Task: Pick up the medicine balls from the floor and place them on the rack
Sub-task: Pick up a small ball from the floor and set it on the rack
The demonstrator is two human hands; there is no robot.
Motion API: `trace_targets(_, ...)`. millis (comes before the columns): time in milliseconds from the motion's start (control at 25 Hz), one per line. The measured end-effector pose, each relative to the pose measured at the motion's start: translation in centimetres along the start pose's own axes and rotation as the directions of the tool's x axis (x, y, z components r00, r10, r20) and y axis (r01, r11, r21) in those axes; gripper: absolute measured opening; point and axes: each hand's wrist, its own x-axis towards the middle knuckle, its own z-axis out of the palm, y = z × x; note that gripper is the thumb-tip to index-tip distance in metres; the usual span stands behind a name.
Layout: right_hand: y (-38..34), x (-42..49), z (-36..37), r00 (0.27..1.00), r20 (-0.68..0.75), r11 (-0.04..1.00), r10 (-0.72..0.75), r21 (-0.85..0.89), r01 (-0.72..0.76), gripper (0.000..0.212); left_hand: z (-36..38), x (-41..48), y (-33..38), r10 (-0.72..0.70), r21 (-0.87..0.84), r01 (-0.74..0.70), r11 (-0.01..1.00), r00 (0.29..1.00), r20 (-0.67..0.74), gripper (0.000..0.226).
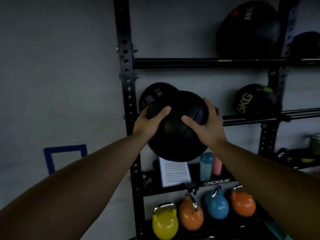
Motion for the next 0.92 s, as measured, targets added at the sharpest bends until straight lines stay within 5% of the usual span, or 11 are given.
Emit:
trace_targets(160, 1.8, 4.4, -7.8, 0.998, -0.050, 0.999, -0.045, -0.031, 0.044, 0.124, 8.1, 1.4, 4.0, 0.039, -0.044, -0.037, 0.998, 0.998, 0.041, 0.070)
trace_targets(400, 7.2, 11.4, -13.1, 0.996, -0.056, 0.998, -0.070, -0.014, 0.069, 0.124, 17.1, 6.8, 5.2, 0.087, 0.013, -0.087, 0.996, 0.996, -0.004, 0.123)
trace_targets(840, 23.0, 29.1, -9.9, 0.997, -0.083, 1.000, -0.005, 0.008, 0.005, 0.124, 28.8, 26.9, -1.7, 0.115, 0.091, -0.120, 0.989, 0.992, 0.058, 0.069)
trace_targets(920, 26.2, 33.2, -8.5, 0.997, -0.082, 0.999, 0.015, 0.035, -0.012, 0.123, 30.5, 31.8, -3.5, 0.134, 0.121, -0.140, 0.983, 0.989, 0.056, 0.074)
